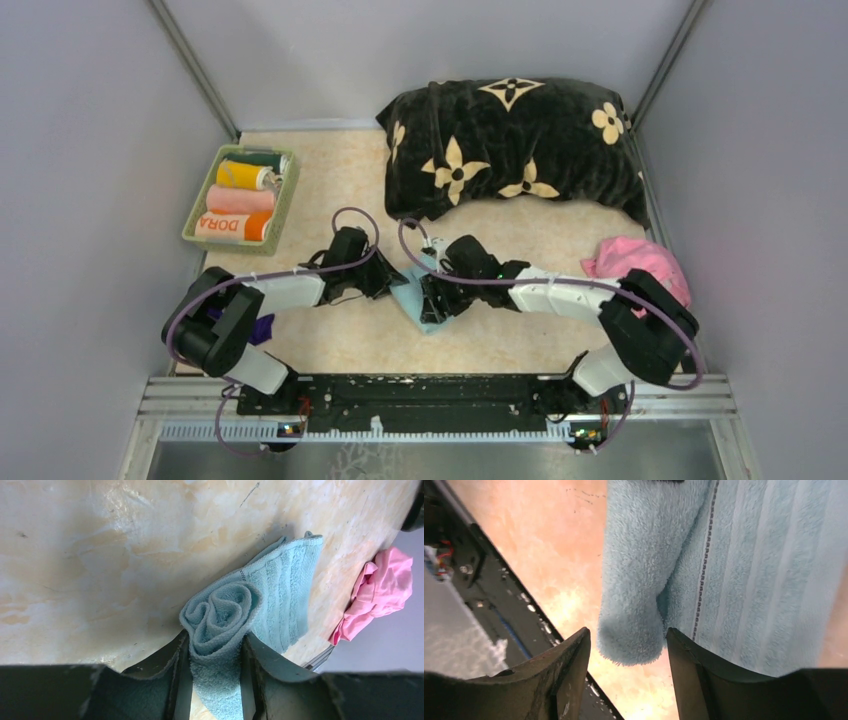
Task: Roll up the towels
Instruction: Roll the towel at the center of the board.
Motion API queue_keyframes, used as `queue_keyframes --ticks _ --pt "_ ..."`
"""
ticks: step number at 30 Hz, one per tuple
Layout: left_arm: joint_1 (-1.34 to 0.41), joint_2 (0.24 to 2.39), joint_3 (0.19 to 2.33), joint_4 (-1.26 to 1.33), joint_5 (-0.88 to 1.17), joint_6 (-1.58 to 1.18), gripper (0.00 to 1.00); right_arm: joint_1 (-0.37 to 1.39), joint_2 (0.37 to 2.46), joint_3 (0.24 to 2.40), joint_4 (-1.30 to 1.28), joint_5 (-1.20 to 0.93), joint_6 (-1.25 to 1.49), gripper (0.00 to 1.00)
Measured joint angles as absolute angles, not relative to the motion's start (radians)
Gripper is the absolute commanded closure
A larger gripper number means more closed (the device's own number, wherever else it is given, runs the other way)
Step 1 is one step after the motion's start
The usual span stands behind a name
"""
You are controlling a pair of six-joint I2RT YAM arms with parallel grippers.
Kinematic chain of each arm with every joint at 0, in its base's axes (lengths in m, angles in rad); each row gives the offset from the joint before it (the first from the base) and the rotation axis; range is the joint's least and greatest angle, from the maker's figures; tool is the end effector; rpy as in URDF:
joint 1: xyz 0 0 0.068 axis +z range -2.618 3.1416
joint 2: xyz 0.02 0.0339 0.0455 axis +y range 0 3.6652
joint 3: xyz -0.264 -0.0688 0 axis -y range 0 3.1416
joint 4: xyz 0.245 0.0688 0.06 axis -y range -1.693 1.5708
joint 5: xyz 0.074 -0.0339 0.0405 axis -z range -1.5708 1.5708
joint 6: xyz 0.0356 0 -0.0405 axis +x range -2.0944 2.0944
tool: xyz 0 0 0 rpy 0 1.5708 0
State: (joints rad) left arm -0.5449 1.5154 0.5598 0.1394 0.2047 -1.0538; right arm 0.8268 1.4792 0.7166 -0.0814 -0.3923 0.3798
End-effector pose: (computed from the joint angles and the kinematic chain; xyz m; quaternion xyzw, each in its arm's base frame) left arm 0.2274 -0.1463 0.1323 -0.1964 0.9045 -0.3290 0.1874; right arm 0.1833 0.2193 0.1706 -0.2708 0.8786 0.3478 0.1837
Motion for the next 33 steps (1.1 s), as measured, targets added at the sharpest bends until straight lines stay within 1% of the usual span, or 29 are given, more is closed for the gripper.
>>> queue_keyframes --ticks 3,8,11,15,20,22,24,26,33 --pt "-0.549 1.515 0.568 0.123 0.198 -1.05 0.6 0.919 1.416 0.768 -0.183 -0.21 0.34 0.37" --pt "-0.555 1.515 0.575 0.108 0.187 -1.05 0.59 1.102 1.41 0.875 -0.287 0.127 0.29 0.36" --pt "-0.555 1.515 0.577 0.103 0.184 -1.05 0.58 1.203 1.459 0.94 -0.322 0.28 0.271 0.37" --pt "-0.557 1.511 0.578 0.097 0.176 -1.05 0.57 1.309 1.584 1.021 -0.354 0.443 0.249 0.39" --pt "-0.559 1.508 0.578 0.094 0.169 -1.05 0.57 1.37 1.719 1.061 -0.386 0.562 0.243 0.42" --pt "-0.561 1.507 0.578 0.093 0.166 -1.05 0.57 1.375 1.755 1.063 -0.395 0.601 0.242 0.46" --pt "-0.561 1.505 0.578 0.093 0.165 -1.05 0.57 1.375 1.776 1.063 -0.402 0.632 0.242 0.52" --pt "-0.561 1.504 0.577 0.09 0.165 -1.05 0.57 1.375 1.779 1.062 -0.402 0.64 0.237 0.55" --pt "-0.561 1.472 0.559 0.068 0.154 -1.05 0.56 1.375 1.788 1.055 -0.393 0.648 0.234 0.56"
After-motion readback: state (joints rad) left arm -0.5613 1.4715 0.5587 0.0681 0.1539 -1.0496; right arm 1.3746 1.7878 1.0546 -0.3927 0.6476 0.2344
